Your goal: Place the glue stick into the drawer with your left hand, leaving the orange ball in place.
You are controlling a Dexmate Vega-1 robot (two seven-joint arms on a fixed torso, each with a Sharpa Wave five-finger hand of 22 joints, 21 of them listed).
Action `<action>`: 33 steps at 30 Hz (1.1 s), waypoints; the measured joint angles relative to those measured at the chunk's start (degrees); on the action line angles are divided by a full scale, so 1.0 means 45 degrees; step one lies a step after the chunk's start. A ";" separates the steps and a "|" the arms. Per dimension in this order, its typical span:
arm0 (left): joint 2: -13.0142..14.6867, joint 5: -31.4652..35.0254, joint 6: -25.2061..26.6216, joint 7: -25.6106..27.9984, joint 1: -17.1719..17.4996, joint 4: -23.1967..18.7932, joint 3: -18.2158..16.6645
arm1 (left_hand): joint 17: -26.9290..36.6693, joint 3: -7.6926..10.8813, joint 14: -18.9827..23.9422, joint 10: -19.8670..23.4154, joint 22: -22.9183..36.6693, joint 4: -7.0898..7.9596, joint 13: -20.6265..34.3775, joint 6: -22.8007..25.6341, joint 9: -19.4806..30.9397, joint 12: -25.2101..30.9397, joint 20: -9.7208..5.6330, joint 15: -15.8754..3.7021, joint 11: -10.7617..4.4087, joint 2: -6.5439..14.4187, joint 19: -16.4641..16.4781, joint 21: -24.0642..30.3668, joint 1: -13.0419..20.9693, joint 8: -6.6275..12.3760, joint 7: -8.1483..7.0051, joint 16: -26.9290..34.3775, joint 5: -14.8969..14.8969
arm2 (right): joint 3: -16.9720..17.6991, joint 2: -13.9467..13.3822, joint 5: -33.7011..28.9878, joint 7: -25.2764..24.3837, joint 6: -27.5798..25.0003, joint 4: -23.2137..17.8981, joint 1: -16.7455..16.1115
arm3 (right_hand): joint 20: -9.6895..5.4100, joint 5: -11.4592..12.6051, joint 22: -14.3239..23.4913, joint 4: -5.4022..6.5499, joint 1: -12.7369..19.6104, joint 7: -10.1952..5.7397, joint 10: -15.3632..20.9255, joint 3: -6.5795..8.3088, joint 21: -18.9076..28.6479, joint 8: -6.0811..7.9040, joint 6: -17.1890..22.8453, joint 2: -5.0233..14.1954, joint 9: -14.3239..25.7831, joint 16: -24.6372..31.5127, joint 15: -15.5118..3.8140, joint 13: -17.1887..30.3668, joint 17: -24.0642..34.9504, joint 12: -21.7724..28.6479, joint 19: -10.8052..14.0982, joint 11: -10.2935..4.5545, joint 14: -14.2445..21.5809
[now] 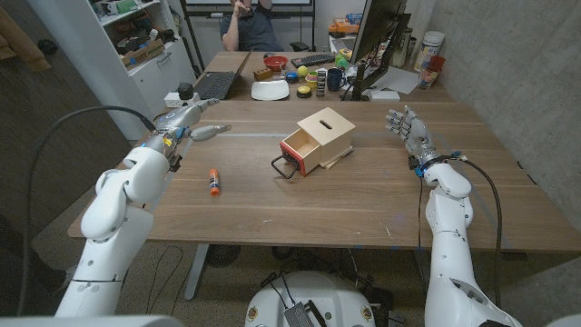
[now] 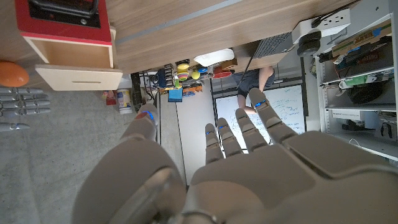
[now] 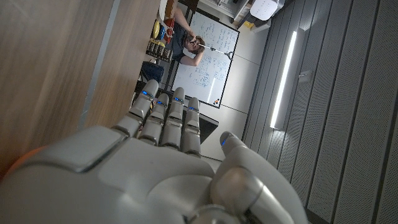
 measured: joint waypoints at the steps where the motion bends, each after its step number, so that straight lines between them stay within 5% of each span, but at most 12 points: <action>1: -0.0001 0.0307 0.0143 -0.0115 0.0012 -0.0127 0.0061 | 0.0000 -0.0085 0.0046 -0.0023 0.0000 -0.0004 0.0000 -0.0017 0.0000 0.0000 0.0050 -0.0022 0.0024 -0.0068 0.0041 -0.0011 0.0026 0.0000 0.0017 0.0085 0.0000 | 0.0004 -0.0001 0.0006 0.0004 0.0009 0.0009 0.0003 | 0.0000 0.0000 0.0000 0.0000 -0.0033 0.0000 0.0000 0.0000 -0.0031 0.0000 0.0000 -0.0033 0.0000 0.0000 0.0000 0.0000 0.0000 0.0000 0.0000 0.0000 0.0000; 16: -0.0700 0.3782 0.2041 -0.1318 0.0134 -0.0944 0.0975 | 0.0059 -0.0602 0.0872 0.0338 -0.0001 -0.0146 -0.0002 -0.0337 0.0061 0.0209 0.0756 -0.0050 0.0619 -0.0262 0.0579 -0.0054 0.0064 0.0000 0.0338 0.0375 0.0100 | 0.0098 -0.0075 0.0233 0.0303 0.0253 -0.0090 0.0037 | 0.0046 0.0051 -0.0001 0.0000 -0.0220 -0.0001 -0.0001 -0.0109 -0.0050 0.0000 0.0001 -0.0081 0.0000 0.0000 0.0047 -0.0001 -0.0001 0.0000 0.0046 -0.0001 0.0047; 28: -0.1348 0.5945 0.3414 -0.2110 -0.0061 -0.0914 0.1644 | 0.0022 -0.1091 0.1545 0.0860 -0.0036 -0.0284 -0.0002 -0.0462 0.0060 0.0375 0.0839 -0.0095 0.1076 -0.0313 0.1526 -0.0054 0.0115 0.0102 0.0617 0.0553 0.0189 | 0.0092 -0.0335 0.0317 0.0621 0.0342 -0.0254 0.0105 | 0.0046 0.0050 0.0000 0.0035 -0.0270 -0.0002 -0.0001 -0.0144 -0.0059 0.0000 0.0002 -0.0132 -0.0001 0.0000 0.0046 -0.0001 -0.0002 0.0000 0.0046 -0.0001 0.0046; 33: -0.1775 0.6781 0.3962 -0.2488 -0.0262 -0.0693 0.2019 | 0.0022 -0.1247 0.1910 0.1238 -0.0035 -0.0335 -0.0003 -0.0284 0.0060 0.0406 0.0836 -0.0062 0.1279 -0.0362 0.1900 -0.0054 0.0165 0.0200 0.0990 0.0569 0.0202 | 0.0091 -0.0454 0.0389 0.0820 0.0430 -0.0256 0.0151 | 0.0046 0.0049 -0.0001 -0.0011 -0.0337 -0.0003 -0.0001 -0.0204 -0.0099 0.0000 0.0002 -0.0199 -0.0001 0.0000 0.0046 -0.0002 -0.0002 0.0000 0.0046 -0.0001 0.0046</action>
